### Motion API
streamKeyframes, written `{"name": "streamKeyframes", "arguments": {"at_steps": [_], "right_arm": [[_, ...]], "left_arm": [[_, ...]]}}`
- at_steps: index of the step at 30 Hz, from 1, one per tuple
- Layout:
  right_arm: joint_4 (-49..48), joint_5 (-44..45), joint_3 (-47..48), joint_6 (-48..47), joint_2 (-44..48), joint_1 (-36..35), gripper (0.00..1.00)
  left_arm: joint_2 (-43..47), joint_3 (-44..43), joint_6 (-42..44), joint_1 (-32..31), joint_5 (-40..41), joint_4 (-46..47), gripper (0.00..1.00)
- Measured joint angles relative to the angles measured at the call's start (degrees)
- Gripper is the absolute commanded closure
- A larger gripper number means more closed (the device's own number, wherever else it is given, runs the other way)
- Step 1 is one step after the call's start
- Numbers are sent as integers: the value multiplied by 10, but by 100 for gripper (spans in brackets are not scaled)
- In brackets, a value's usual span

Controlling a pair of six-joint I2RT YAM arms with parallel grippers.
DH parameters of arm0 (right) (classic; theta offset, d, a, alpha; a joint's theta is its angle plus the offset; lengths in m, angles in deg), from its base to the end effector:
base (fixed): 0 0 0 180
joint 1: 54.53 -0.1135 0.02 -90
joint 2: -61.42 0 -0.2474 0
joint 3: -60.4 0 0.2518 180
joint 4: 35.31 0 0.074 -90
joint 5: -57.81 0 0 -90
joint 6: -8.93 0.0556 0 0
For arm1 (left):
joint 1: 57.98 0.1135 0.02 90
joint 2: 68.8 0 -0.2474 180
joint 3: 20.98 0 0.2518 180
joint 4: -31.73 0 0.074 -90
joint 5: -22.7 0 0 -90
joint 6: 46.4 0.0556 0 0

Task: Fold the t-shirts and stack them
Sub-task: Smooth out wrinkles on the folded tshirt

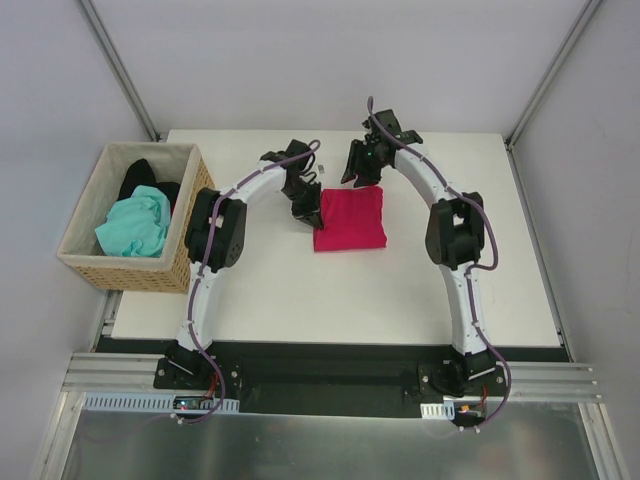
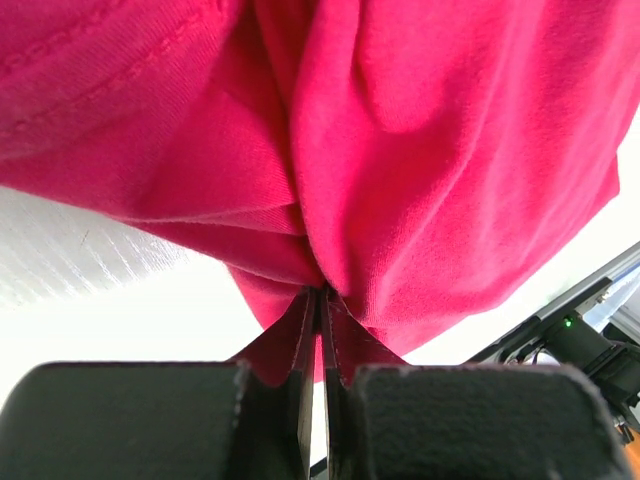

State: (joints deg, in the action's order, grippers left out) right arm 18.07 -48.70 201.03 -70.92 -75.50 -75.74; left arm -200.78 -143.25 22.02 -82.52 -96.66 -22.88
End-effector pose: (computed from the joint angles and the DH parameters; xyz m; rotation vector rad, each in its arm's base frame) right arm 0.4925 0.2081 0.2017 -0.3699 2.4516 0.5915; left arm 0.4314 -0.2270 0.1446 0.2383 2.7812 -0.9204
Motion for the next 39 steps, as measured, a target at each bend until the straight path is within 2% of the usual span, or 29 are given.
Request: {"name": "streamKeyframes", "arguments": {"at_steps": [10,13,14,15,16,19,20,21,28,33,39], "right_arm": [[-13,23,-54,-18,105,9,55],[-15,26,-70,-21,115,10,55],[-16,27,-77,-21,115,11,55],[-15,28,-84,-22,115,12,55],[-14,30,-90,-23,115,13,55],[-12,34,-104,-23,115,16,55],[-11,35,-105,-23,115,17,55],[-12,36,-106,-23,115,18,55],[-14,38,-116,-23,115,20,58],[-14,39,-118,-23,115,21,74],[-12,43,-118,-23,115,28,77]], "left_arm": [[19,-5,0,-2,18,-6,100],[31,-16,1,-2,29,-12,89],[34,-22,2,-1,31,-15,77],[38,-27,2,-1,34,-17,55],[42,-32,4,-1,36,-18,41],[52,-41,5,3,44,-22,36],[54,-42,4,3,44,-24,26],[56,-43,5,3,44,-25,1],[56,-42,12,6,48,-36,1],[54,-56,13,6,50,-48,1],[47,-103,20,6,60,-51,1]]}}
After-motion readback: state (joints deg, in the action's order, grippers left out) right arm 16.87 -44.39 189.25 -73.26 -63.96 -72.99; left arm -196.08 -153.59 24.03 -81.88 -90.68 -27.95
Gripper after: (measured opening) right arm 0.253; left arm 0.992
